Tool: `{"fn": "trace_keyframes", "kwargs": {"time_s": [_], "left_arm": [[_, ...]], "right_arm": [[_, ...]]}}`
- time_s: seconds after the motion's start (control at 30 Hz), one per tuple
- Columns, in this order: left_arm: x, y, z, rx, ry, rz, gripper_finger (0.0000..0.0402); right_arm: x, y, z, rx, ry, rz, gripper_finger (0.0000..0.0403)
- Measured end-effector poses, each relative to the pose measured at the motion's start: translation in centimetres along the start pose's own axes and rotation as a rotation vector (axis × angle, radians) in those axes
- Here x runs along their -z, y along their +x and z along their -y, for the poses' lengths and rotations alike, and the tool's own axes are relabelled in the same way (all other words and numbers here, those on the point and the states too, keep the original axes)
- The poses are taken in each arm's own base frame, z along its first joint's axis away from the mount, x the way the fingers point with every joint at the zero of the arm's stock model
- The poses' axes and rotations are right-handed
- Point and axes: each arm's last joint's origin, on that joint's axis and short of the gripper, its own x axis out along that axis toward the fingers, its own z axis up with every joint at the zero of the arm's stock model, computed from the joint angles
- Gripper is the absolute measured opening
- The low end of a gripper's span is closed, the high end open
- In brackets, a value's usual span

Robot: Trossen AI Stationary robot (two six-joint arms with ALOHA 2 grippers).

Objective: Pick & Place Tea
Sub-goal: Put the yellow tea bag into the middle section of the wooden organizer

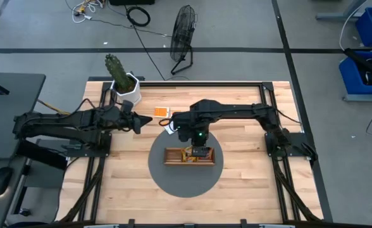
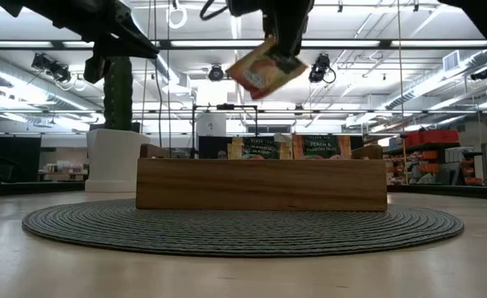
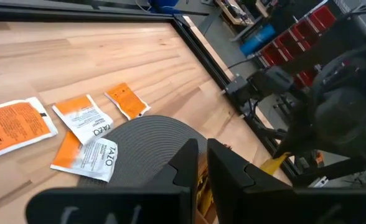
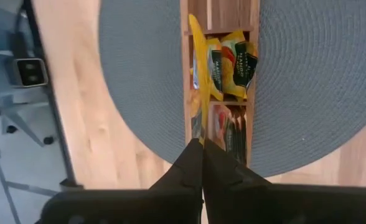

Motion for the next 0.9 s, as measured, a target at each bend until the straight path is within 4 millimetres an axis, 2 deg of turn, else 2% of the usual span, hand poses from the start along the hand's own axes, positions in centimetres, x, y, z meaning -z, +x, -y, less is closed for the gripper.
{"fn": "trace_keyframes", "kwargs": {"time_s": [0.13,0.6,0.8,0.9], "left_arm": [[0.0,0.0,0.0,-0.002,0.022,-0.002,0.0037],[0.2,0.0,-0.2,-0.022,0.038,-0.02,0.0037],[0.3,0.0,-0.3,-0.028,0.04,-0.03,0.0037],[0.3,0.0,-0.3,-0.023,0.04,-0.036,0.0037]], "right_arm": [[-0.7,1.7,0.3,0.018,-0.001,-0.04,0.0],[-1.8,5.3,0.4,0.04,-0.015,-0.124,0.0],[-1.8,7.0,0.0,0.079,-0.045,-0.171,0.0],[-1.4,8.2,0.4,0.09,-0.025,-0.223,0.0]]}}
